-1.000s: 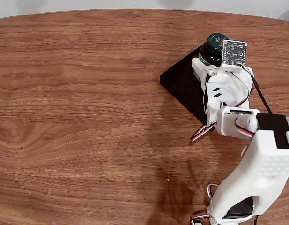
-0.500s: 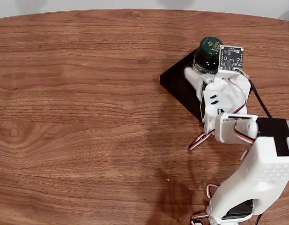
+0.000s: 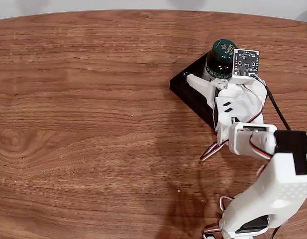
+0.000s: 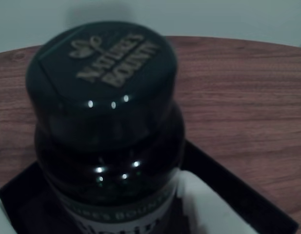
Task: Pick up the pill bottle and place it in the black box.
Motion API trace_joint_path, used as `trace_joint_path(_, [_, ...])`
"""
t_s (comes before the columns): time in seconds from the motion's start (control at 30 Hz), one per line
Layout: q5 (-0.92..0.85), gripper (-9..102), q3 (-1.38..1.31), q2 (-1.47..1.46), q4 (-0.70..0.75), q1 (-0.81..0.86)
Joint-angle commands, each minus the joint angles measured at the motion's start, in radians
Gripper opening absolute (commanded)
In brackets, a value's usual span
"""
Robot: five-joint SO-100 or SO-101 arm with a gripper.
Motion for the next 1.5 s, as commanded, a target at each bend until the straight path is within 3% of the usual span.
trace_joint_path(0.0, [-0.015,45,0.006,0.124,-0.020,0.026])
trace_joint_path(0.37, [0.021,47,0.067,0.364,0.107,0.126])
trace_joint_path(0.53, [0.031,47,0.112,0.528,0.264,0.198])
trace_joint_path(0.67, [-0.003,45,0.140,0.709,0.489,0.202])
trace_joint_path(0.8, [-0.041,35,0.209,0.910,0.681,0.152])
trace_joint_path(1.0, [-0.061,19,0.426,1.190,0.764,0.063])
trace_joint_path(1.47, [-0.147,0,0.517,1.440,1.134,-0.038])
